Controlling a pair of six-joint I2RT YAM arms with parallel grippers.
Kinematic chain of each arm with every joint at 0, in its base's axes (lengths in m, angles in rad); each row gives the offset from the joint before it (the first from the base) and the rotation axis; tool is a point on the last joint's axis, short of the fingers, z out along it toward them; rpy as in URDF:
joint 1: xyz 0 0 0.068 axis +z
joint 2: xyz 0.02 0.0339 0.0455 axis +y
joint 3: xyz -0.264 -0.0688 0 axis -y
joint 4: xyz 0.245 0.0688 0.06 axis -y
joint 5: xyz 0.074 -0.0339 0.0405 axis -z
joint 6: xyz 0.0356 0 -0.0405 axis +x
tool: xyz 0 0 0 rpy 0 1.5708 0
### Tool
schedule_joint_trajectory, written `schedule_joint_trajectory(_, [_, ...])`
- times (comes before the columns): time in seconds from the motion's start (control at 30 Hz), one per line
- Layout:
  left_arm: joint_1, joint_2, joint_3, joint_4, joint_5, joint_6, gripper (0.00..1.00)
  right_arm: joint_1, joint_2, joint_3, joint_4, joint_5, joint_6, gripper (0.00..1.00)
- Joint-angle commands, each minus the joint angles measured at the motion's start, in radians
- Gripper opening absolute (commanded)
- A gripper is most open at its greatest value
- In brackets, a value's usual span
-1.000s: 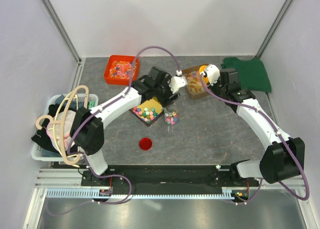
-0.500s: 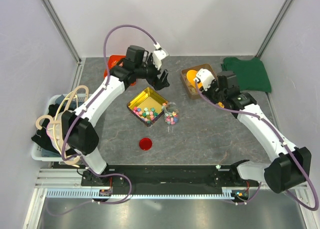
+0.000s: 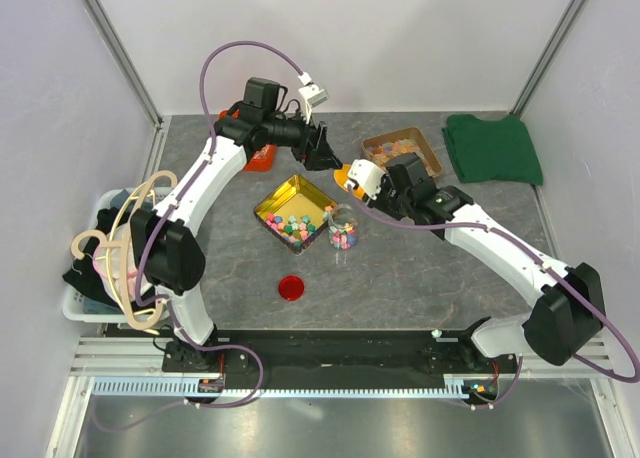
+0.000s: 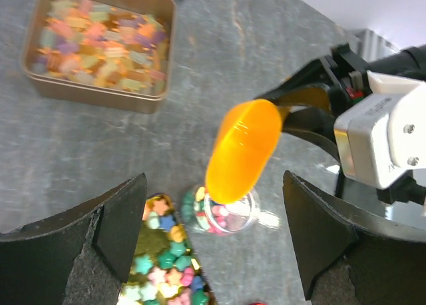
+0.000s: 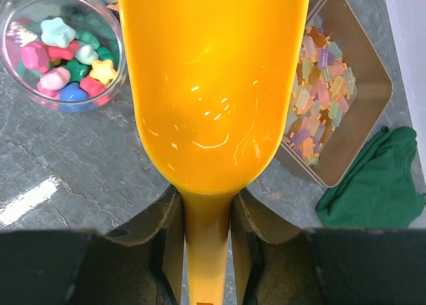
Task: Pack the candies
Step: Adjust the spatula.
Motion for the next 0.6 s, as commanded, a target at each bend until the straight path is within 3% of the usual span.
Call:
schedule_joint_trajectory(0.0, [0.000, 0.019, 0.035, -0.033, 0.088, -0.045, 0.88, 0.007, -0.013, 0.079, 0.039, 0.040, 0.009, 0.00])
schedule_joint_trajectory(0.37, [0.000, 0.068, 0.056, -0.046, 0.096, -0.043, 0.82, 0.045, -0.010, 0.104, 0.042, 0.044, 0.007, 0.00])
schedule_joint_trajectory(0.57, [0.000, 0.094, 0.073, -0.047, 0.123, -0.058, 0.62, 0.065, 0.001, 0.130, 0.046, 0.075, 0.012, 0.00])
